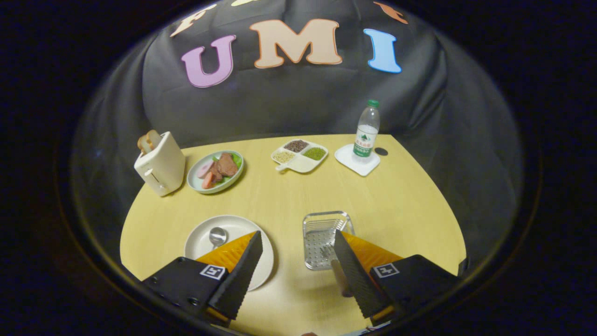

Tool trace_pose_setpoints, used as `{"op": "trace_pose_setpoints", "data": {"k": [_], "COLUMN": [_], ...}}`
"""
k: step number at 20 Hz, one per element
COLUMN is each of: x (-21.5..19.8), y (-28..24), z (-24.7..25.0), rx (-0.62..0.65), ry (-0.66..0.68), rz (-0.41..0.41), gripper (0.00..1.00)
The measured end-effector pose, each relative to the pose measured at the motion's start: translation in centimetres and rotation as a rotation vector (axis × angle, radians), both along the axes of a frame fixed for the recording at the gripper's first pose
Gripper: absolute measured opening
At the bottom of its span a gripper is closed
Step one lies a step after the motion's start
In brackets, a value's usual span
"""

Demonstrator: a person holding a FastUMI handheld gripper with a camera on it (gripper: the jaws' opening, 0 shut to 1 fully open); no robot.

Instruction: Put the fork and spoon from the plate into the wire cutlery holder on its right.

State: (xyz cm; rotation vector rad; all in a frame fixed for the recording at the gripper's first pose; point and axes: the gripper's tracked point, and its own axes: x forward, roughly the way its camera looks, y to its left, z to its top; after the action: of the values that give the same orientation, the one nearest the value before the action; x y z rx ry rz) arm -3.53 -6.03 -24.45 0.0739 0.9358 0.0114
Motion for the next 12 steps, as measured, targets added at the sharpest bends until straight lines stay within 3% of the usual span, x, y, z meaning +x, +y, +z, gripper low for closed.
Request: {"op": "trace_pose_setpoints", "data": {"k": [8, 12], "x": [0.4, 1.3], "y": [7.0, 8.5], "z": [-0.3, 1.1], "rx": [-0.001, -0.066], "ry": [-0.145, -0.258], "rz": [0.064, 0.072], "gripper": [0.98, 0.99]}}
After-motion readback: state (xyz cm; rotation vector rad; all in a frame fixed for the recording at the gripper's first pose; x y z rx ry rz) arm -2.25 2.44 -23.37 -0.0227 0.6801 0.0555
